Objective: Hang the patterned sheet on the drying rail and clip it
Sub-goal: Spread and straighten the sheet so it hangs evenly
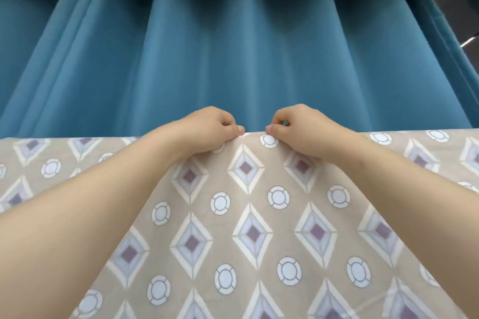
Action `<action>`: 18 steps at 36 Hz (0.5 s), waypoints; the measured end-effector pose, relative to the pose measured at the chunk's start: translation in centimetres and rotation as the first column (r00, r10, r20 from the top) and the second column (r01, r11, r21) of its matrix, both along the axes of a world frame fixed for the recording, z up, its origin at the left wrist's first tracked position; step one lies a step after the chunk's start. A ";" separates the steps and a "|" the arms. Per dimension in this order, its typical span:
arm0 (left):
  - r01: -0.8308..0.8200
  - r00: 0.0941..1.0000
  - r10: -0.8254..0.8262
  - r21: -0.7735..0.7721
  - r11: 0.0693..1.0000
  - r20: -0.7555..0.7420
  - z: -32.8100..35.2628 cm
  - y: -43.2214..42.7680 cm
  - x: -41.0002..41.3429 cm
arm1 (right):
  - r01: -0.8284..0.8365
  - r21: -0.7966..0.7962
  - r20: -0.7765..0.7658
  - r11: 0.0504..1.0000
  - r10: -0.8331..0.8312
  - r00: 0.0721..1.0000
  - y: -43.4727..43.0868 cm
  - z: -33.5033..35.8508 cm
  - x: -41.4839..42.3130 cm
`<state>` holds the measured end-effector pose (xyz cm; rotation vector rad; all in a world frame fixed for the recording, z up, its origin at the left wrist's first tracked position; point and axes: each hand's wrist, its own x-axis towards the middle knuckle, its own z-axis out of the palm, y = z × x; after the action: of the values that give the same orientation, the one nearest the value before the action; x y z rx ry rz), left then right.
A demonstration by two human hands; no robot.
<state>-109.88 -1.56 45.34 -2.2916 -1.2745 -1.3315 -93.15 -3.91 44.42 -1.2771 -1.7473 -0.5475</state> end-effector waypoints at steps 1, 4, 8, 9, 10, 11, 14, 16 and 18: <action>0.003 1.000 -0.004 -0.042 0.999 -0.025 0.5 -0.3 -0.1 | 0.010 -0.039 -0.017 0.999 -0.011 1.000 -0.4 0.3 -0.4; 0.017 0.995 -0.031 -0.147 0.989 -0.095 1.7 -0.8 -0.5 | 0.059 -0.161 -0.048 0.985 -0.068 0.997 -1.4 1.0 -1.0; 0.013 0.985 -0.020 -0.038 0.999 -0.170 1.8 -0.6 -2.1 | 0.200 -0.140 -0.109 0.970 -0.216 0.970 -0.8 1.1 -1.0; -0.003 0.984 0.006 0.015 1.000 -0.177 1.4 -0.5 -2.7 | 0.219 -0.118 -0.127 0.969 -0.233 0.964 -0.6 0.9 -1.0; -0.015 0.985 0.025 0.059 0.998 -0.170 1.0 -0.3 -3.4 | 0.237 -0.095 -0.136 0.967 -0.248 0.959 -0.5 0.6 -0.9; -0.018 0.988 0.031 0.086 0.996 -0.154 0.5 -0.2 -4.1 | 0.254 -0.064 -0.144 0.965 -0.261 0.954 -0.4 0.3 -0.8; 0.042 0.993 -0.032 0.083 0.996 -0.111 -0.4 0.0 -5.5 | 0.290 0.055 -0.144 0.955 -0.280 0.949 -0.4 -0.7 -1.4; 0.094 0.992 -0.086 0.081 0.992 -0.092 -0.7 0.0 -5.8 | 0.199 0.101 -0.106 0.975 -0.189 0.976 -0.6 -1.2 -2.3; 0.138 0.988 -0.132 0.082 0.987 -0.075 -0.8 -0.3 -6.0 | 0.083 0.076 -0.049 0.994 -0.080 0.996 -0.6 -1.6 -3.2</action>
<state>-115.89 -1.85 44.55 -2.3775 -1.0361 -1.3090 -96.37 -4.54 42.80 -1.3006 -1.6262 -0.6229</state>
